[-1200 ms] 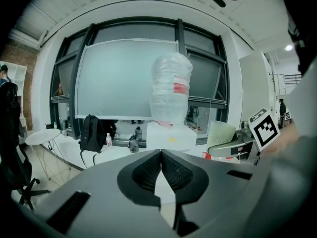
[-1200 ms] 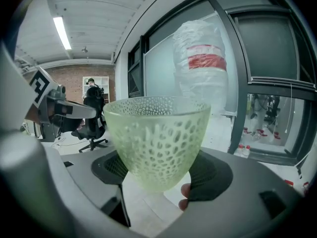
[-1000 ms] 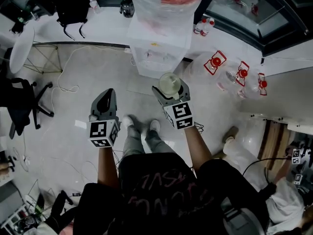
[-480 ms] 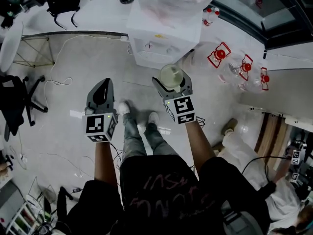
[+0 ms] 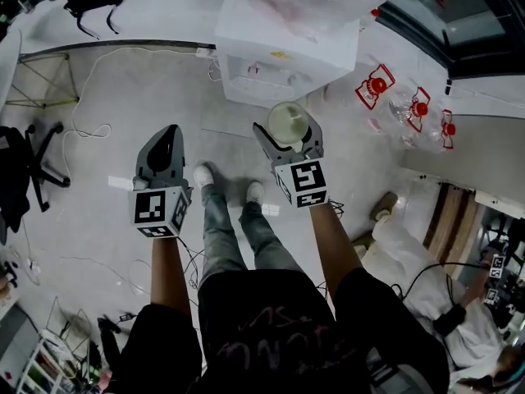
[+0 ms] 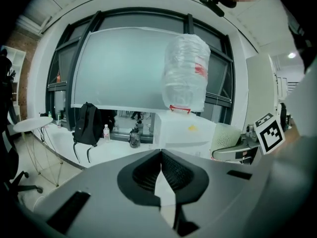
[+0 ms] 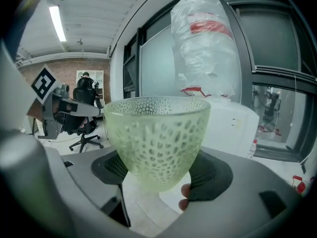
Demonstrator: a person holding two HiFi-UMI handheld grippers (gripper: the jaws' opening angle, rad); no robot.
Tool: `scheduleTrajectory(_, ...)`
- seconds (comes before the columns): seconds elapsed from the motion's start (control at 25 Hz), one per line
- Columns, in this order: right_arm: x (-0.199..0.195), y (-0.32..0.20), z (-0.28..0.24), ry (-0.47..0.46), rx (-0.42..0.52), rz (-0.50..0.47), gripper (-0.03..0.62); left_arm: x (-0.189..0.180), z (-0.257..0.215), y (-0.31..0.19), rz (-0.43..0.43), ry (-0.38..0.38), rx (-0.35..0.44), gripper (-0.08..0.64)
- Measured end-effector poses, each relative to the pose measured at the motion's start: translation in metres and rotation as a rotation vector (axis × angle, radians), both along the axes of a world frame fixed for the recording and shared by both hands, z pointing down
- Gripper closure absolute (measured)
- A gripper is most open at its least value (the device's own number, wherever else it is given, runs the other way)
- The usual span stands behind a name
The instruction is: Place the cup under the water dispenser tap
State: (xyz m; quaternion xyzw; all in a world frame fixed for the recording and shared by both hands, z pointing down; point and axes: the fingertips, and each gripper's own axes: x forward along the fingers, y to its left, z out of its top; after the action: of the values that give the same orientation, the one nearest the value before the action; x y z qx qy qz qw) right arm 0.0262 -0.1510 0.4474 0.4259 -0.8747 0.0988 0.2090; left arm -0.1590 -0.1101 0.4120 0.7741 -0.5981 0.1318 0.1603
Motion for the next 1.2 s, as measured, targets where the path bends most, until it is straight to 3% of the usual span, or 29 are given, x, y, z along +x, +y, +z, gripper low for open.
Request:
scheduleTrajectory(0.8,-0.02,-0.037,0.097,0.018,-0.009,0.029,0.236,-0.015,0.1,-0.033,0.048,0.004,-0.034,0.544)
scheduleTrajectory(1.2,-0.021,-0.056,0.159,0.023,-0.008,0.026,0.236,-0.021,0.156,-0.05,0.05,-0.035,-0.019,0.544)
